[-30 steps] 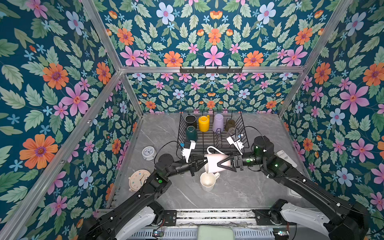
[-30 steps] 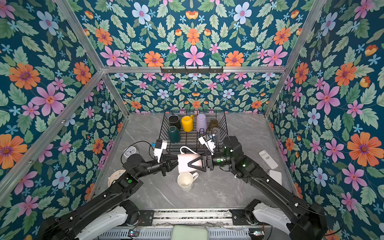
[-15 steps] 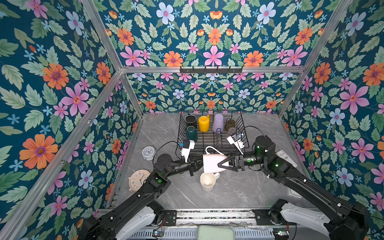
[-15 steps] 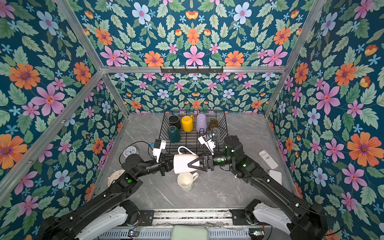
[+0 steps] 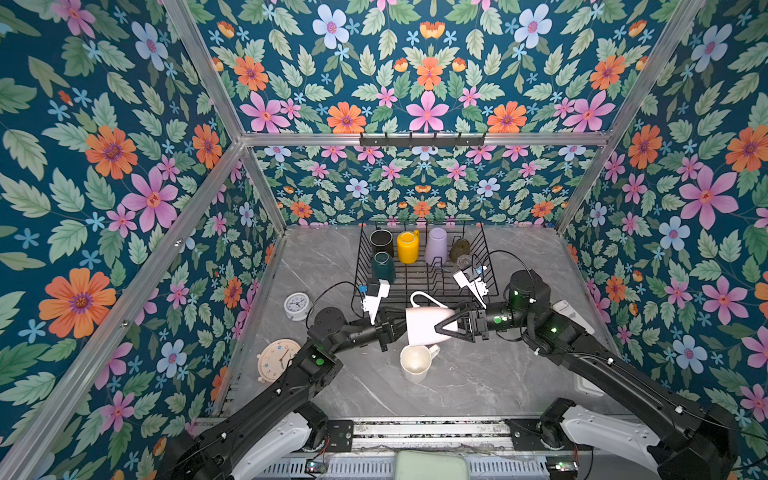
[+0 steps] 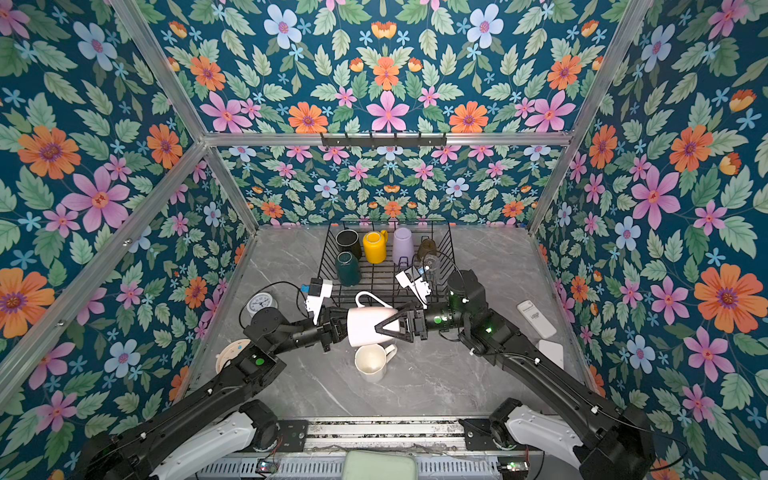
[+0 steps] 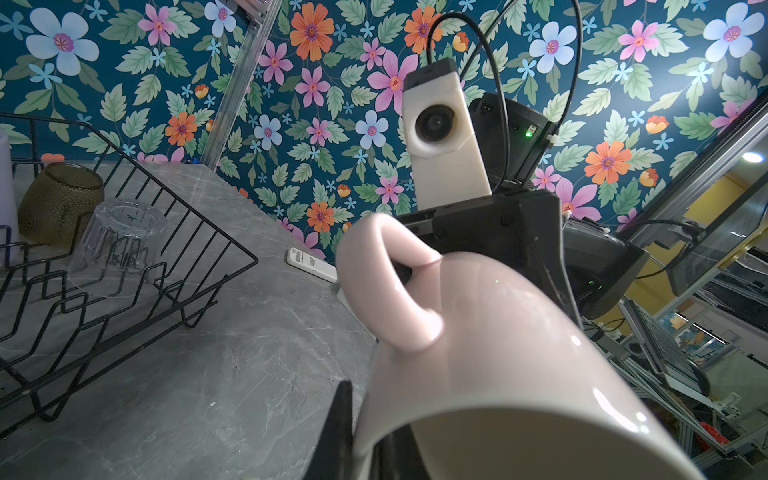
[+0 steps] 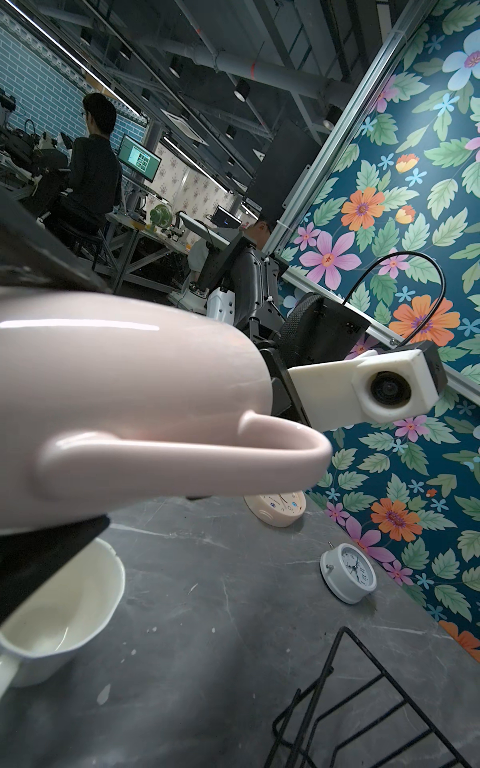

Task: Load the cups into the dish rack
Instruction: 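Pass the pink mug from the left gripper to the right gripper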

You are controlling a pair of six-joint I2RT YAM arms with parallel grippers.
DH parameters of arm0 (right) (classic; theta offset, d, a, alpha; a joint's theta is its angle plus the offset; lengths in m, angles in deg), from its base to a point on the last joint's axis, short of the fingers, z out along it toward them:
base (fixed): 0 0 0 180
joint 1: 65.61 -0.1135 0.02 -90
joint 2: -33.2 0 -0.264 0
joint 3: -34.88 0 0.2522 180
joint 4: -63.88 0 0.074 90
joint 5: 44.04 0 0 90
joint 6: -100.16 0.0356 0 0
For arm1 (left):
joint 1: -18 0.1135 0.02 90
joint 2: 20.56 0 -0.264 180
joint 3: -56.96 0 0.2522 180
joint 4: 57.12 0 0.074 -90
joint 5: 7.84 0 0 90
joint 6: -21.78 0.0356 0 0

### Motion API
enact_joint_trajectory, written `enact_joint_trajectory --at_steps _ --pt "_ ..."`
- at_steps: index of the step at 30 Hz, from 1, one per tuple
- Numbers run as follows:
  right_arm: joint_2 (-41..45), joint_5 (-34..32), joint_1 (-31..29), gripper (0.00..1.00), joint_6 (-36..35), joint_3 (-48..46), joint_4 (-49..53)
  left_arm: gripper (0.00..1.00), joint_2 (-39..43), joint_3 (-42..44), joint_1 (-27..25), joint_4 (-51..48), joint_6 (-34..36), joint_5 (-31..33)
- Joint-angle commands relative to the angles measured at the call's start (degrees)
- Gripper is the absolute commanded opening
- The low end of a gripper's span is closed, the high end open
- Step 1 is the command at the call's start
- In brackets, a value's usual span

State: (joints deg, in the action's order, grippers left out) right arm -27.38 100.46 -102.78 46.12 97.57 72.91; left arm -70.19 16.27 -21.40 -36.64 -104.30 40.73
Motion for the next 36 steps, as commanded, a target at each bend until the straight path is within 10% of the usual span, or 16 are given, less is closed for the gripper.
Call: enact_joint_trajectory --at_steps 1,24,28,36 --pt "-0.68 -6.5 -0.68 0.0 -0.11 0.53 2.5 0.0 -0.12 -0.96 -0.42 4.26 -0.22 1.26" --pt "-1.63 -7.44 -0.63 0.0 -4.08 4.41 7.97 0.0 -0.44 -1.98 -0.24 2.53 0.22 1.12" --pt "-2.21 -5.96 -0.72 0.59 -4.9 4.61 8.59 0.0 -1.05 -2.07 -0.24 3.47 -0.2 0.06" --pt "-2.59 -5.2 -0.74 0.77 -4.9 4.54 8.25 0.0 -1.79 -2.33 -0.24 3.99 -0.31 -0.48"
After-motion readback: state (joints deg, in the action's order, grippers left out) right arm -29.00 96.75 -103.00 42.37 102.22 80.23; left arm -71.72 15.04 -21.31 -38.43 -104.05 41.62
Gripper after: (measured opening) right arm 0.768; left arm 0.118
